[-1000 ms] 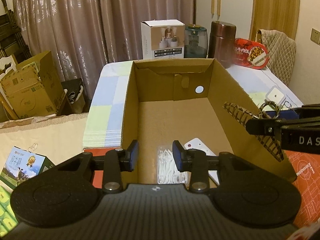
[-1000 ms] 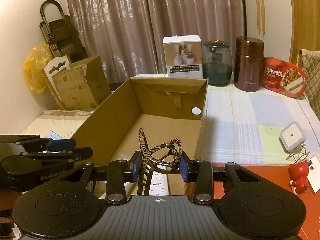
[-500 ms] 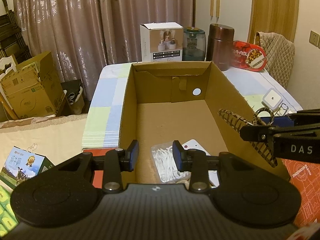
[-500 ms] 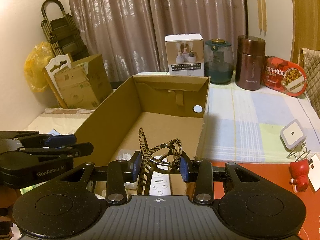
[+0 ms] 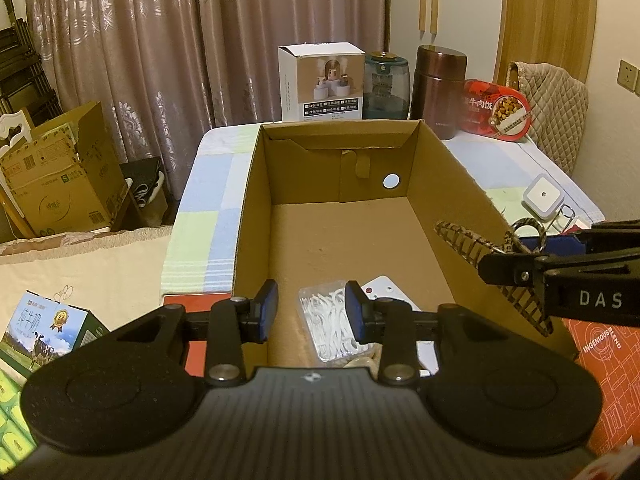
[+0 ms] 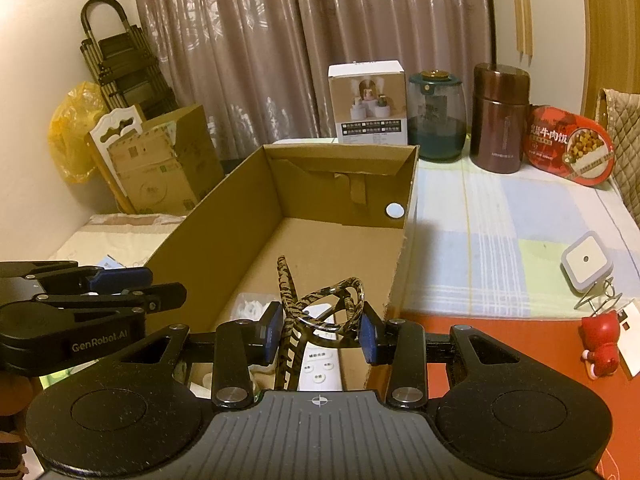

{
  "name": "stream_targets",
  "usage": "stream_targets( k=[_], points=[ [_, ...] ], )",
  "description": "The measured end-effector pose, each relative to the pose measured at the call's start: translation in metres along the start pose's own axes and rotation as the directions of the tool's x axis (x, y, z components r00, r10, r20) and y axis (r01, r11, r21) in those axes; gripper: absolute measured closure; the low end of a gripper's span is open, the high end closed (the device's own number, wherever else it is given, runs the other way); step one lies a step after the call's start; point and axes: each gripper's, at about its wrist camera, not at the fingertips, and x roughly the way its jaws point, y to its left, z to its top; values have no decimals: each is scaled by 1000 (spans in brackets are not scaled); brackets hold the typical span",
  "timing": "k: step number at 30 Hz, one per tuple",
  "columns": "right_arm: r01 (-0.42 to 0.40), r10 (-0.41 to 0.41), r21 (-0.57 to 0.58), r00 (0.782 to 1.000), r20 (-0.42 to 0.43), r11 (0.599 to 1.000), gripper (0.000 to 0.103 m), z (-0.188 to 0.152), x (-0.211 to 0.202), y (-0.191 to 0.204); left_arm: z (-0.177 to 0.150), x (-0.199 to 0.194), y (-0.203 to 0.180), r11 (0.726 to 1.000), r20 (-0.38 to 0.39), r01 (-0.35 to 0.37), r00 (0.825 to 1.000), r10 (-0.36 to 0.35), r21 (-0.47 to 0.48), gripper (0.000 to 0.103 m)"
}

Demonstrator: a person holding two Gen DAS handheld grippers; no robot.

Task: Organize rigid objects
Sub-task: 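Lower the leopard-print strap into the box and open the right tool, then withdraw both open tools from the box toward the table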

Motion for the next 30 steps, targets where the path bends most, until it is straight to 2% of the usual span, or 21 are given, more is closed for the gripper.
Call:
stream_targets(
  k=[9, 17, 30],
  points=[
    [-5, 5, 10, 1000, -15, 1000, 67, -1, 4, -3, -3, 0, 0, 1000, 0, 6, 1000, -6, -8, 71],
    [-55, 55, 6, 998, -3, 998, 67, 0, 1, 2, -3, -2, 1, 1000, 5, 5, 1000, -5, -17, 71],
    [-27, 27, 26, 1000, 12, 999, 67, -4, -22, -8, -2, -17, -6, 999, 15, 9, 1000, -9, -31, 71]
  ],
)
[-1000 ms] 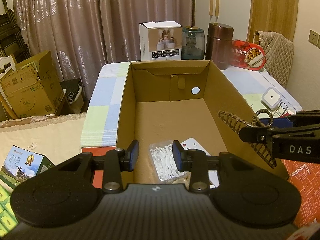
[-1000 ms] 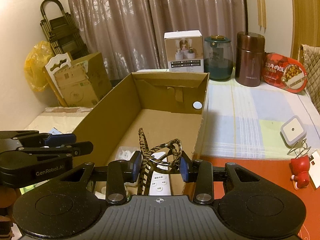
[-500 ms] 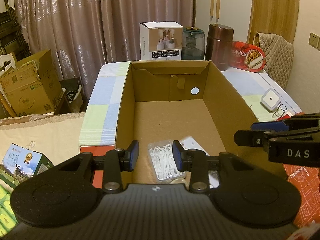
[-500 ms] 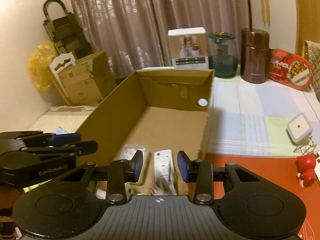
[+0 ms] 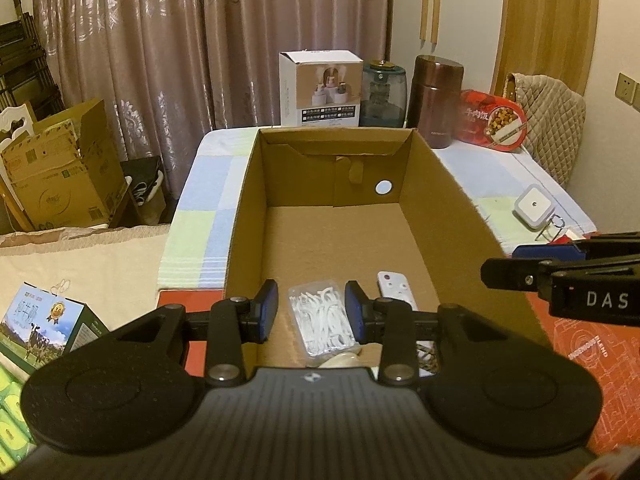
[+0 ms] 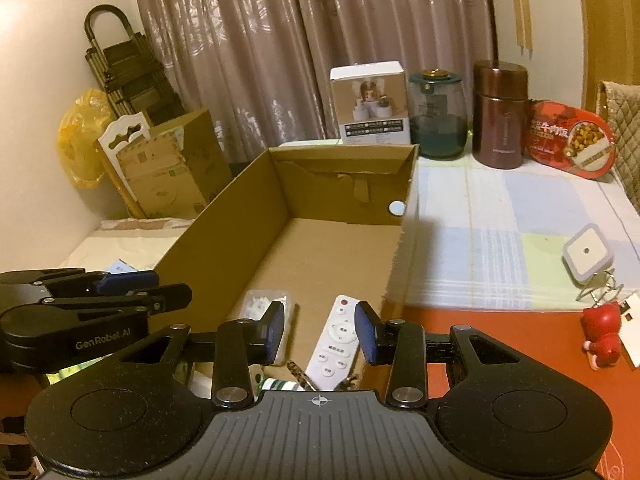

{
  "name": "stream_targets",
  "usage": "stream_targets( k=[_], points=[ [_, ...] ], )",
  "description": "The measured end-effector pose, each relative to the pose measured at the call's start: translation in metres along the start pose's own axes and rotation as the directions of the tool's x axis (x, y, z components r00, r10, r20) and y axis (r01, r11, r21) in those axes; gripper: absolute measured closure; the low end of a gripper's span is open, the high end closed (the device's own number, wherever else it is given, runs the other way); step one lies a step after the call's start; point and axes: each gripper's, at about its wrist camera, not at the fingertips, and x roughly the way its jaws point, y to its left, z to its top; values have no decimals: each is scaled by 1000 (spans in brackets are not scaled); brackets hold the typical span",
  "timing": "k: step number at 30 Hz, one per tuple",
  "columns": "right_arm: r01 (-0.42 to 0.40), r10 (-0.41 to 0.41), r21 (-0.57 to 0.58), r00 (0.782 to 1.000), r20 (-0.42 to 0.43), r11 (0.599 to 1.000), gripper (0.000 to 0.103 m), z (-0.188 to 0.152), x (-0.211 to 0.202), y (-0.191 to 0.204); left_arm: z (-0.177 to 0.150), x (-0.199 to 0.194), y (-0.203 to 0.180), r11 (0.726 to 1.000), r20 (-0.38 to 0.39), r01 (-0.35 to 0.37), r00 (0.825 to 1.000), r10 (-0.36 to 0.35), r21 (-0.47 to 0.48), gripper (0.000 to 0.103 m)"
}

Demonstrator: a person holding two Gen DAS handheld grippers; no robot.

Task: Organize rigid objects
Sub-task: 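Withdraw both open tools from the box toward the table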

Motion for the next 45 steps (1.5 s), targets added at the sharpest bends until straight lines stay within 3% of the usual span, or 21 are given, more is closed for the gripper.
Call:
stream_targets(
  k=[17, 32, 45],
  points=[
    [49, -52, 37, 995, 79, 998, 67, -2, -87, -30, 10, -55, -45, 999, 57, 28, 998, -27, -17, 71],
    [136, -151, 118, 980, 126, 984, 67, -19, -162, -89, 14, -85, -113, 992, 79, 120, 990, -118, -25, 70],
    [238, -266, 195, 954, 137, 952, 67, -43, -218, -147, 5, -87, -169, 982, 64, 188, 980, -187, -3, 43]
  ],
)
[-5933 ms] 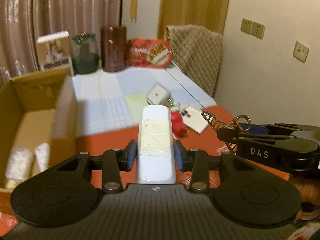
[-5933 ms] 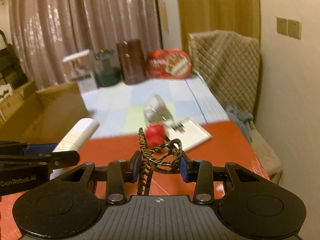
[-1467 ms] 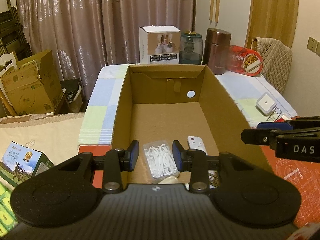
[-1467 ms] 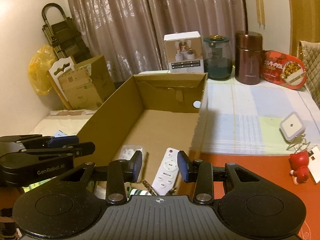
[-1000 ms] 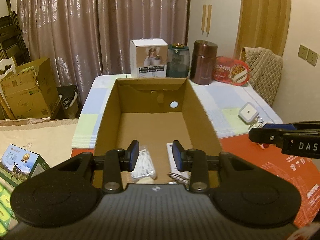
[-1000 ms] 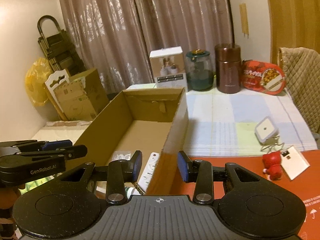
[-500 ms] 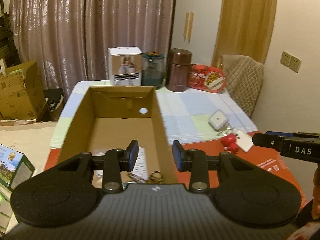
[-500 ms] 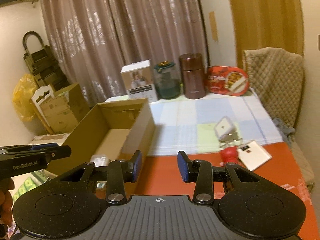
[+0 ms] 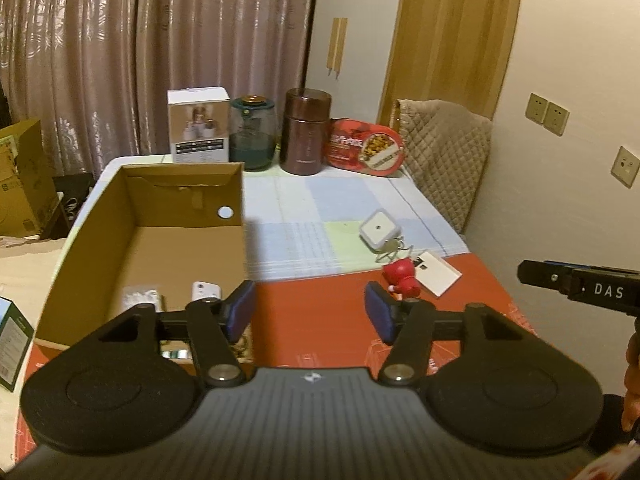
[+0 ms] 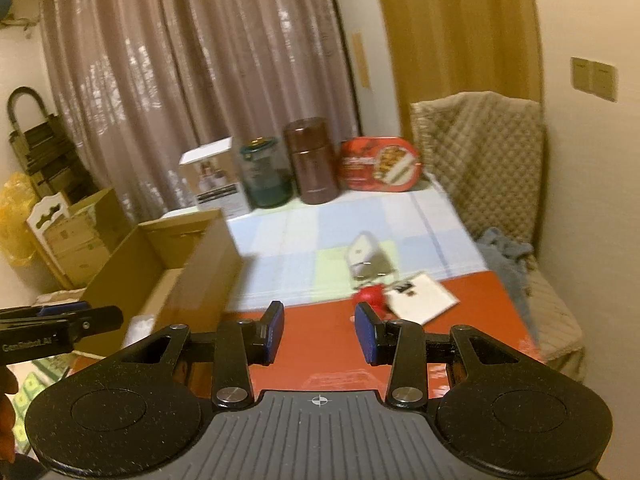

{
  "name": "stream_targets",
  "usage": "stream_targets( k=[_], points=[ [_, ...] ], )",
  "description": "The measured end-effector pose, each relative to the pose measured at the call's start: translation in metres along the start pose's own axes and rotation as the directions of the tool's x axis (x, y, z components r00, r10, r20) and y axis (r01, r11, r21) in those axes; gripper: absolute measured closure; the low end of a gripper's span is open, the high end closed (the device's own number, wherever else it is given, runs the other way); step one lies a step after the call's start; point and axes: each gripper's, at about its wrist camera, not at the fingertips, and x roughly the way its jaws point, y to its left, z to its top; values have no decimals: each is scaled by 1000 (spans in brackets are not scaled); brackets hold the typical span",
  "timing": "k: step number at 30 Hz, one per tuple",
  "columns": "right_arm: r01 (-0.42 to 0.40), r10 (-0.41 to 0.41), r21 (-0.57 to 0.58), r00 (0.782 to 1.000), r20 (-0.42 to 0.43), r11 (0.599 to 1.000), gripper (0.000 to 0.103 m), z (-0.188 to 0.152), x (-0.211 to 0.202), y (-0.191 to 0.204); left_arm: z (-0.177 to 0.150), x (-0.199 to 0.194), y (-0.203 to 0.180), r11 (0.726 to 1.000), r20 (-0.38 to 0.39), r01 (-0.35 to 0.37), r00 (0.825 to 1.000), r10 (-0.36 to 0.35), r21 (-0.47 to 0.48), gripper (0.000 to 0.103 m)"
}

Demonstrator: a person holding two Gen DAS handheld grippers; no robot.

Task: Organize rigid objects
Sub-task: 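Withdraw both open tools from the box toward the table, then lower the left tool onto the red figurine and close it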

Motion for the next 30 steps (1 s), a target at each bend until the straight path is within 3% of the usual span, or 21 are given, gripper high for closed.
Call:
stream_targets(
  k=[5, 8, 9, 18, 30],
  points=[
    [67, -67, 25, 998, -3, 997, 65, -6, -12, -28, -3, 5, -16, 1000, -3, 24, 1000, -24, 15, 30],
    [105, -105, 42, 995, -3, 994, 38, -7, -15, -44, -4, 9, -24, 999, -6, 31, 1000, -31, 16, 25],
    [112, -112, 46, 994, 2, 993, 33, -8, -17, -49, -5, 12, -27, 999, -10, 34, 999, -34, 18, 23],
    [128, -127, 6, 991, -29, 992, 26, -1, 8, -81, -5, 50, -48, 999, -48, 38, 998, -37, 15, 19],
    [96, -106, -86, 988, -113, 992, 17, 0, 103, -128, -12, 156, -80, 999, -138, 38, 990, -35, 18, 14]
  ],
)
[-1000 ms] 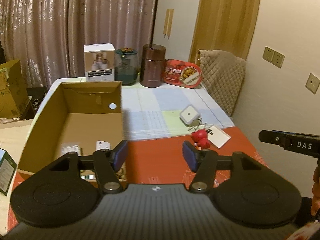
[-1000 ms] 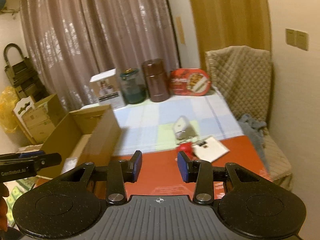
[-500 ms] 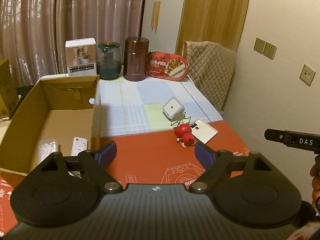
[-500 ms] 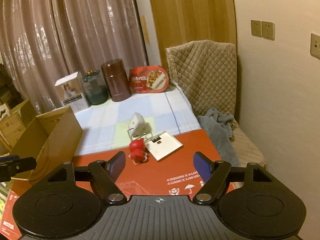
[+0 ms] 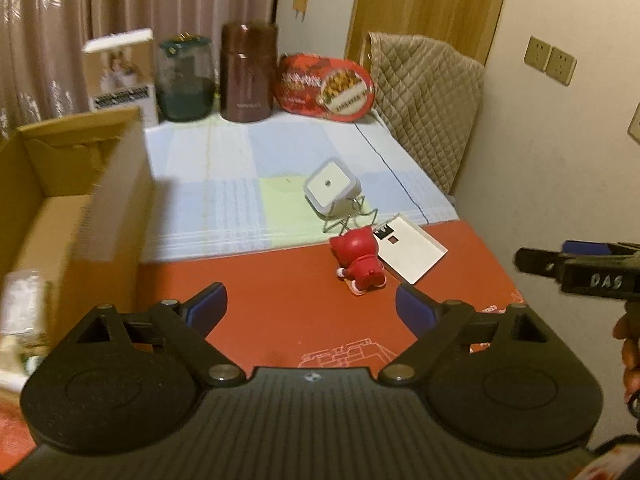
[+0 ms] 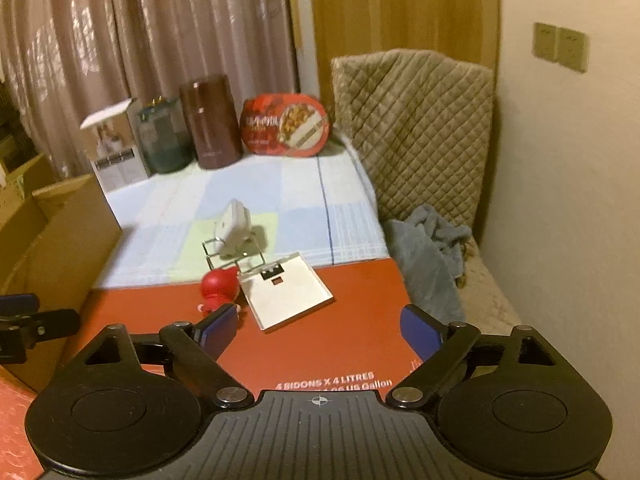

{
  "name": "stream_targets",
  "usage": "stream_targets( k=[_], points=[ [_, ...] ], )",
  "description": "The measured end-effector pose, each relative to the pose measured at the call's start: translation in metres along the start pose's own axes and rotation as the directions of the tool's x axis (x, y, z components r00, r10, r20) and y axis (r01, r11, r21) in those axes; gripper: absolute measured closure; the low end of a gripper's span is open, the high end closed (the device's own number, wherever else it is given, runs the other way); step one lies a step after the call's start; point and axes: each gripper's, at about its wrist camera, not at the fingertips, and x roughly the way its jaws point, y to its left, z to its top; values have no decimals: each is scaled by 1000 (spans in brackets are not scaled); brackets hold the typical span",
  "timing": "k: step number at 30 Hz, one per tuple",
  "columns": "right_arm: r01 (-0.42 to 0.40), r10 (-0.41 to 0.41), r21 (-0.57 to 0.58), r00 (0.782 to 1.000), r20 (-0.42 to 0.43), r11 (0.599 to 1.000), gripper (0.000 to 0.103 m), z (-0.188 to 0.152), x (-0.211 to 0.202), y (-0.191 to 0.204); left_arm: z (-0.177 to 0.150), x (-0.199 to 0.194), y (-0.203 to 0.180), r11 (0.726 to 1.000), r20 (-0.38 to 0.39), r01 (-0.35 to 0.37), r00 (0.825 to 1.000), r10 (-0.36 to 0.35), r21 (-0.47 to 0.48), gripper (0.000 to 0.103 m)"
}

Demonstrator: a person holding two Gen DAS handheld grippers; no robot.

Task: Organize rigid objects
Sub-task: 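Lower the left tool onto the red figurine and close it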

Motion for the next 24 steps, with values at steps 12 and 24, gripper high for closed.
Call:
stream_targets(
  k=[12, 24],
  points=[
    [-61, 58, -44, 996, -74, 997, 16, -15, 93, -20, 1, 98, -20, 999, -45, 51, 998, -51, -6, 14],
    [-85, 81, -38, 992, -95, 996, 16, -23, 114, -32, 13, 157, -28, 993, -62, 118, 991, -117, 12, 43]
  ],
)
